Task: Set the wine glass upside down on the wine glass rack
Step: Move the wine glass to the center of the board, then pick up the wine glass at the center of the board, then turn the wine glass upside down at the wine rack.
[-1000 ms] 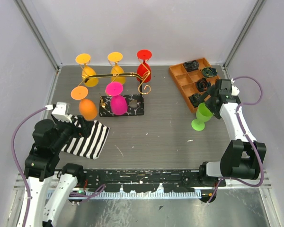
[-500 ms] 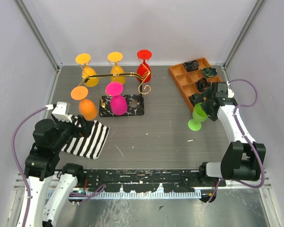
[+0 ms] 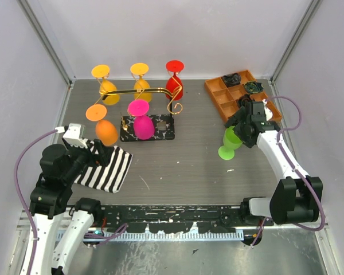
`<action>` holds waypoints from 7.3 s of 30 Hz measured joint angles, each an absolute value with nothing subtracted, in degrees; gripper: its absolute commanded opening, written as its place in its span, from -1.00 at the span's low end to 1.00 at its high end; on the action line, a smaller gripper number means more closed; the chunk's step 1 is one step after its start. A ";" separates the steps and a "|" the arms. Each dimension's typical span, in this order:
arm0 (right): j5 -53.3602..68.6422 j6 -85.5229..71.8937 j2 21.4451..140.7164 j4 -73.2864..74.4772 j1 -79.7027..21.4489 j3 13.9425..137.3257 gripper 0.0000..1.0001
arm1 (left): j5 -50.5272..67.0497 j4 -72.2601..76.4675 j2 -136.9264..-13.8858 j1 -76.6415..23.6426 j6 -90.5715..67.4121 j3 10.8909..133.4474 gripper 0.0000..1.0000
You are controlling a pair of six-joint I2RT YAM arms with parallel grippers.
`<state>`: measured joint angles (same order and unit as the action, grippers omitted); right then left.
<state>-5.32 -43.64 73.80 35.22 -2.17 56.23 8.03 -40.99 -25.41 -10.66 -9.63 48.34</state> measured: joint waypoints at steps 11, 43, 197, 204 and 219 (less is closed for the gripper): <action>-6.83 -48.60 73.73 35.20 -11.92 56.34 1.00 | 8.03 -40.99 -25.39 -10.66 -9.63 48.34 0.90; -19.44 -45.58 71.68 35.57 -24.64 62.74 1.00 | 8.71 -40.99 -25.65 -10.66 -9.61 48.34 0.90; 2.57 -3.79 101.67 -87.90 -29.67 7.55 -0.99 | 9.74 -41.01 -27.70 -10.66 -9.04 48.31 0.91; 2.90 -3.64 96.77 -87.79 -29.67 6.20 -0.99 | 9.17 -41.01 -27.09 -10.66 -9.04 48.31 0.99; 8.99 -3.77 50.70 -60.66 -29.67 5.80 -0.99 | 15.46 -42.33 -26.83 -12.45 -9.61 55.55 1.00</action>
<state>8.99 -3.77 50.70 -60.66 -29.67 5.80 15.46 -42.33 -26.83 -12.45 -9.61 55.55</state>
